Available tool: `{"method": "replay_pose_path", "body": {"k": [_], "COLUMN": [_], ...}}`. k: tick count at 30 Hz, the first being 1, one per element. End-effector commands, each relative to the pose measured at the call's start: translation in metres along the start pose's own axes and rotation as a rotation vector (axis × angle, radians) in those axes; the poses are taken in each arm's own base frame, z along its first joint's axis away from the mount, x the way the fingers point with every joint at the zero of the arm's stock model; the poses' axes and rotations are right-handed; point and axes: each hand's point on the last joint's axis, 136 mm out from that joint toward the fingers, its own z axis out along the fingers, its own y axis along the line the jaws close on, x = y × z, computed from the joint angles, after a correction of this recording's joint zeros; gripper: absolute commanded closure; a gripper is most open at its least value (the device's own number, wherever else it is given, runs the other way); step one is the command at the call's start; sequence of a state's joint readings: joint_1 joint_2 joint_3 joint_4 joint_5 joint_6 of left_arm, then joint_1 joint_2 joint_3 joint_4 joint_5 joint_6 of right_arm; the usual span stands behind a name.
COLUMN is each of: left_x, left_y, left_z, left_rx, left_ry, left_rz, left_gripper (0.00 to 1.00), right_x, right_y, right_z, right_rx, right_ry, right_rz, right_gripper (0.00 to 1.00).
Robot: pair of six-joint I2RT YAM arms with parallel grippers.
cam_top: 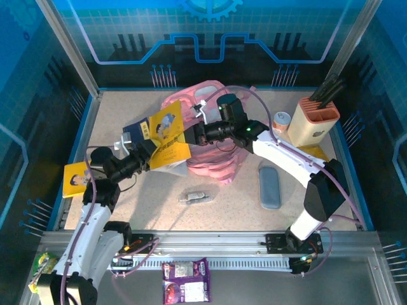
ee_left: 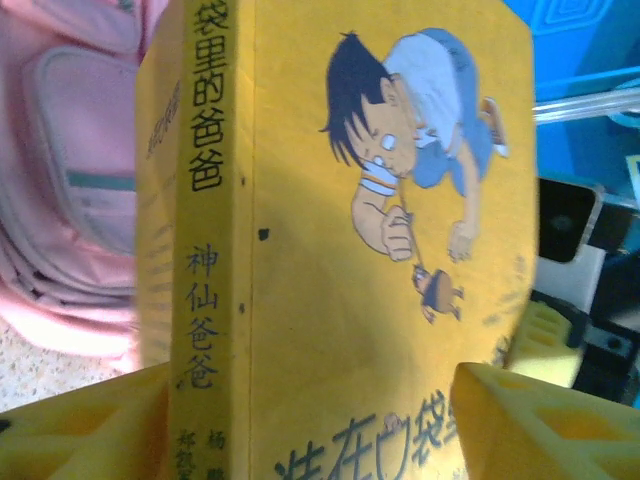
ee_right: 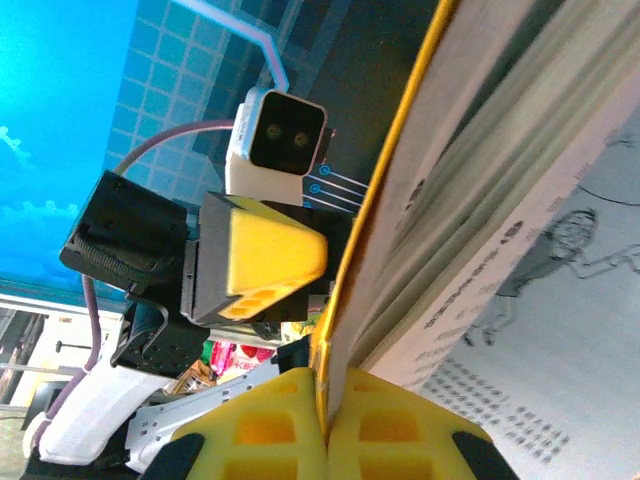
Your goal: Pack the student bag
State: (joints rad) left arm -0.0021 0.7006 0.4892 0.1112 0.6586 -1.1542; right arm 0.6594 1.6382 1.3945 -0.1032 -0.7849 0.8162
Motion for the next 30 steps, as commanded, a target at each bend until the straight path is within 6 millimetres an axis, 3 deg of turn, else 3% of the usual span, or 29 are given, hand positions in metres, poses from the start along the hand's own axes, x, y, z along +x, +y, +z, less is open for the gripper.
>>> {"method": "replay_pose_path", "body": {"k": [1, 6, 11, 14, 18, 23, 24, 30], "left_x": [0.002, 0.003, 0.003, -0.002, -0.006, -0.008, -0.008, -0.010], "left_y": [-0.029, -0.030, -0.032, -0.031, -0.035, -0.034, -0.034, -0.048], "left_z": [-0.005, -0.004, -0.003, -0.003, -0.001, 0.002, 0.003, 0.008], "left_rx": [0.095, 0.095, 0.095, 0.080, 0.087, 0.078, 0.081, 0.125], "left_ry": [-0.001, 0.001, -0.005, -0.027, -0.042, -0.052, -0.054, -0.060], "left_rz": [0.061, 0.060, 0.070, 0.073, 0.082, 0.086, 0.089, 0.105], "left_gripper": [0.45, 0.68, 0.82, 0.91, 0.98, 1.00, 1.00, 1.00], "right_x": [-0.012, -0.009, -0.005, -0.001, 0.006, 0.014, 0.016, 0.030], "right_y": [0.006, 0.002, -0.010, -0.017, -0.034, -0.050, -0.056, -0.078], "right_z": [-0.007, -0.003, -0.005, -0.010, -0.026, -0.049, -0.054, -0.063], "right_rx": [-0.033, -0.047, 0.016, 0.063, 0.183, 0.298, 0.324, 0.371], "right_ry": [-0.034, -0.006, -0.002, -0.001, -0.035, -0.084, -0.089, -0.112], "right_rz": [-0.057, -0.041, -0.045, -0.049, -0.072, -0.104, -0.095, -0.049], "right_gripper": [1.00, 1.00, 1.00, 0.86, 0.55, 0.06, 0.00, 0.00]}}
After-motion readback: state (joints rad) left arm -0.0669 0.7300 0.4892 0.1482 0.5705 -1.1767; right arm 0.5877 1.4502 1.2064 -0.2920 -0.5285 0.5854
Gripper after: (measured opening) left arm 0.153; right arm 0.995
